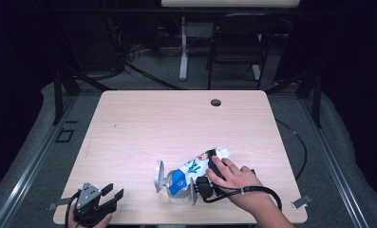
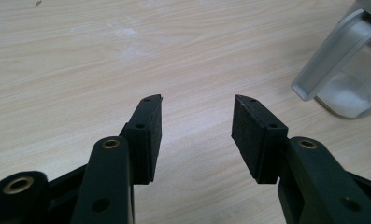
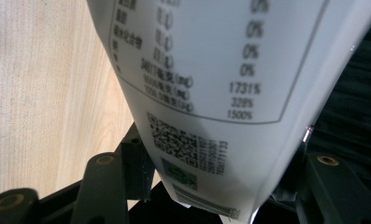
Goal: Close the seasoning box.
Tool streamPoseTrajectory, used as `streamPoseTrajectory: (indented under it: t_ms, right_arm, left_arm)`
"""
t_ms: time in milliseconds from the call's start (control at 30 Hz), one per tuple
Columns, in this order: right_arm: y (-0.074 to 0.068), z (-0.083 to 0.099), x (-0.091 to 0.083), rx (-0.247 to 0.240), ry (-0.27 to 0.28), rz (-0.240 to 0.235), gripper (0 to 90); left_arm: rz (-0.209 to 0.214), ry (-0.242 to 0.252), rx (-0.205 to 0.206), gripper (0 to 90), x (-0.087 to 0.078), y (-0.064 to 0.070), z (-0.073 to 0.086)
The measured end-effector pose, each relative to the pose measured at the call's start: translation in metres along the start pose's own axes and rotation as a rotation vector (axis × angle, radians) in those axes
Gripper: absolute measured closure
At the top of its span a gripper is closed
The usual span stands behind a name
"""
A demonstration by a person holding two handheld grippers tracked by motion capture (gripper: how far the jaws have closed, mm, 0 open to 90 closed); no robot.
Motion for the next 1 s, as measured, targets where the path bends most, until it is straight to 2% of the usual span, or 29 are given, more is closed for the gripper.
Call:
streamPoseTrajectory:
  t_ms: [1000]
  right_arm:
    - [0.0030, -0.0006, -0.0014, -0.021, -0.001, 0.013, 46.1]
  left_arm:
    - [0.000, -0.001, -0.004, 53.4, 0.0000, -0.0011, 0.0004]
Point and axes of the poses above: each handheld gripper's, and its own axes: x roughly forward along the jaws, z roughly out of its underside, y roughly to its right, the point moved 7 cm from there along x, roughly forward along the jaws, and after that the axes turned 8 degrees about -y, right-handed, at the moved point
